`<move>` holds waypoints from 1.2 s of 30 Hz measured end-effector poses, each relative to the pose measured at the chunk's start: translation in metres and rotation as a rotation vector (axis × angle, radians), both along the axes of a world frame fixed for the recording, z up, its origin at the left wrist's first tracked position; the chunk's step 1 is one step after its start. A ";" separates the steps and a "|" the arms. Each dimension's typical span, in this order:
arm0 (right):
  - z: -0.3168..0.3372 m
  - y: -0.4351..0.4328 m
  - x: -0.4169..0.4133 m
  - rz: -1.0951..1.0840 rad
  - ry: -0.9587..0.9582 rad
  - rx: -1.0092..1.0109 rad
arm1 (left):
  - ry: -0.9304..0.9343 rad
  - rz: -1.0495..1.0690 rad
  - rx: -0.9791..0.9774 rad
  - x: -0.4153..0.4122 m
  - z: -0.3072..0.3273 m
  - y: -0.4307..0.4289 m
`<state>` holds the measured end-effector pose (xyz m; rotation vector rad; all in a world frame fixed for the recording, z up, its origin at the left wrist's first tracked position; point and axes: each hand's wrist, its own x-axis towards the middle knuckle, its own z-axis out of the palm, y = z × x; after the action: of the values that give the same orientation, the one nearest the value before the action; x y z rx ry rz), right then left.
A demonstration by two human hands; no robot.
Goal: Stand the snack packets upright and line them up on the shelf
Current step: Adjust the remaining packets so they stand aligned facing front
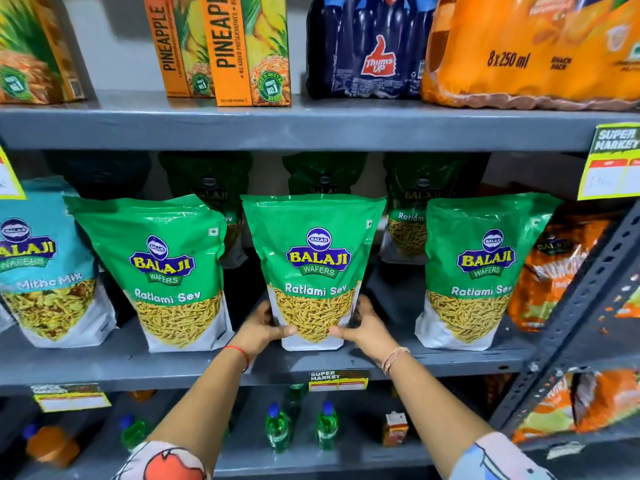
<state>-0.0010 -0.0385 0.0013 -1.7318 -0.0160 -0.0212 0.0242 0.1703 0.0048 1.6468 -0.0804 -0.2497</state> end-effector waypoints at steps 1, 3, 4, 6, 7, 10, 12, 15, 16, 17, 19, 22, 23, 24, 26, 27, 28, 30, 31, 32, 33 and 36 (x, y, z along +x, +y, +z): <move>0.009 -0.001 0.001 -0.054 -0.050 0.073 | -0.030 0.059 -0.079 0.001 0.007 -0.001; 0.034 -0.004 0.007 -0.227 -0.176 0.300 | -0.102 0.174 -0.297 0.005 0.027 -0.002; 0.047 -0.005 0.011 -0.298 -0.222 0.403 | -0.131 0.195 -0.389 0.007 0.039 -0.003; 0.068 -0.005 0.016 -0.370 -0.282 0.499 | -0.180 0.193 -0.470 0.012 0.059 -0.005; 0.074 -0.004 0.019 -0.393 -0.303 0.509 | -0.200 0.197 -0.483 0.014 0.066 -0.006; 0.080 0.001 0.024 -0.454 -0.313 0.510 | -0.202 0.238 -0.502 0.019 0.075 -0.011; 0.083 0.001 0.027 -0.476 -0.298 0.528 | -0.186 0.243 -0.499 0.021 0.075 -0.010; 0.089 -0.001 0.034 -0.514 -0.286 0.518 | -0.165 0.243 -0.470 0.024 0.074 -0.009; 0.090 -0.001 0.035 -0.518 -0.282 0.506 | -0.163 0.246 -0.470 0.024 0.074 -0.009; 0.090 -0.001 0.037 -0.517 -0.277 0.493 | -0.163 0.249 -0.472 0.025 0.074 -0.009; 0.090 0.000 0.038 -0.514 -0.267 0.476 | -0.165 0.250 -0.466 0.025 0.073 -0.009; 0.084 -0.003 0.036 -0.464 -0.262 0.472 | -0.160 0.231 -0.462 0.021 0.073 -0.006; 0.079 -0.005 0.033 -0.437 -0.255 0.450 | -0.154 0.237 -0.473 0.019 0.071 -0.005; 0.070 -0.006 0.027 -0.421 -0.244 0.411 | -0.153 0.265 -0.466 0.016 0.066 -0.004; 0.043 -0.007 0.009 -0.439 -0.220 0.280 | -0.206 0.421 -0.317 0.005 0.048 -0.004; 0.026 -0.007 -0.004 -0.460 -0.204 0.202 | -0.252 0.530 -0.183 -0.003 0.035 -0.004; 0.007 -0.007 -0.018 -0.483 -0.184 0.115 | -0.302 0.623 -0.037 -0.013 0.021 -0.006; -0.027 -0.010 -0.044 -0.536 -0.162 -0.035 | -0.439 0.642 0.202 -0.035 0.002 -0.016; -0.037 -0.014 -0.057 -0.559 -0.171 -0.079 | -0.523 0.577 0.281 -0.045 -0.003 -0.026; -0.043 -0.018 -0.068 -0.576 -0.193 -0.102 | -0.602 0.500 0.343 -0.053 -0.008 -0.035; -0.043 -0.023 -0.075 -0.595 -0.222 -0.116 | -0.665 0.423 0.380 -0.060 -0.010 -0.045; -0.024 -0.053 -0.090 -0.657 -0.385 -0.144 | -0.690 0.258 0.354 -0.069 -0.008 -0.083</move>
<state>-0.0913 -0.0916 -0.0228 -1.7844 0.2734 -0.8521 -0.0453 0.0869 -0.0032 2.0097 -0.3574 0.5379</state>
